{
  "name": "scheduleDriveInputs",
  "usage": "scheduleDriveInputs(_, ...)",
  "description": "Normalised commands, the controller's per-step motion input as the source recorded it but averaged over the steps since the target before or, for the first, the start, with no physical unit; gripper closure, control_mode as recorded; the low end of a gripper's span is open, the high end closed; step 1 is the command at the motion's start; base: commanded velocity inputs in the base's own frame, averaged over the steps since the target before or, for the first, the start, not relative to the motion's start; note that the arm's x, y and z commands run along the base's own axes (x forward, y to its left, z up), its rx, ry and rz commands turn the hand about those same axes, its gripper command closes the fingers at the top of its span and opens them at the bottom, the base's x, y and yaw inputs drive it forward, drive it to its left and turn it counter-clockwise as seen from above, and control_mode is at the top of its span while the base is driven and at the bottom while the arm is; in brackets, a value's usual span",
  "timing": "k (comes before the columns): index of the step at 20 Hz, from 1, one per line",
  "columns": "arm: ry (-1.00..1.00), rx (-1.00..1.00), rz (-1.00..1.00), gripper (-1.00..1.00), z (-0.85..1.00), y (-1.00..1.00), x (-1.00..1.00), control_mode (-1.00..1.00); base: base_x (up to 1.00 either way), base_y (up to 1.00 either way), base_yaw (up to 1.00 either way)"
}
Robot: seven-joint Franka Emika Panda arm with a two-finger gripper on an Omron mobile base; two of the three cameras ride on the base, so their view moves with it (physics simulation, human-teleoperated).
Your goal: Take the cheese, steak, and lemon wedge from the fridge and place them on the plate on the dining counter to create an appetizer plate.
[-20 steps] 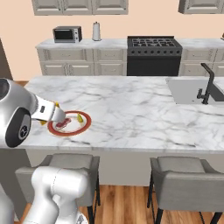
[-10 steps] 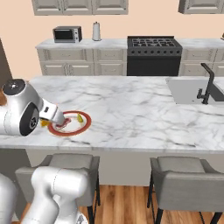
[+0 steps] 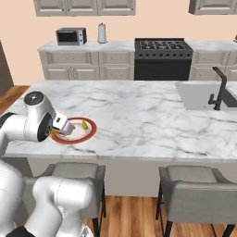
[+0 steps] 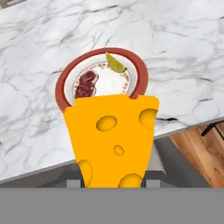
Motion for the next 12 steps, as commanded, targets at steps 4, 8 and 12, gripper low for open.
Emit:
scheduleDriveInputs(4, 0.0, 0.0, -0.01, 1.0, -0.47, 0.0, 0.62, -1.0, 0.0, 0.0, 0.0)
scheduleDriveInputs(8, 0.0, 0.0, 0.0, 1.0, -0.48, 0.0, 0.55, -1.0, 0.0, 0.0, 0.0)
scheduleDriveInputs(12, 0.0, -0.01, 0.0, 1.0, -0.37, 0.2, 0.44, -1.0, 0.0, 0.0, 0.0)
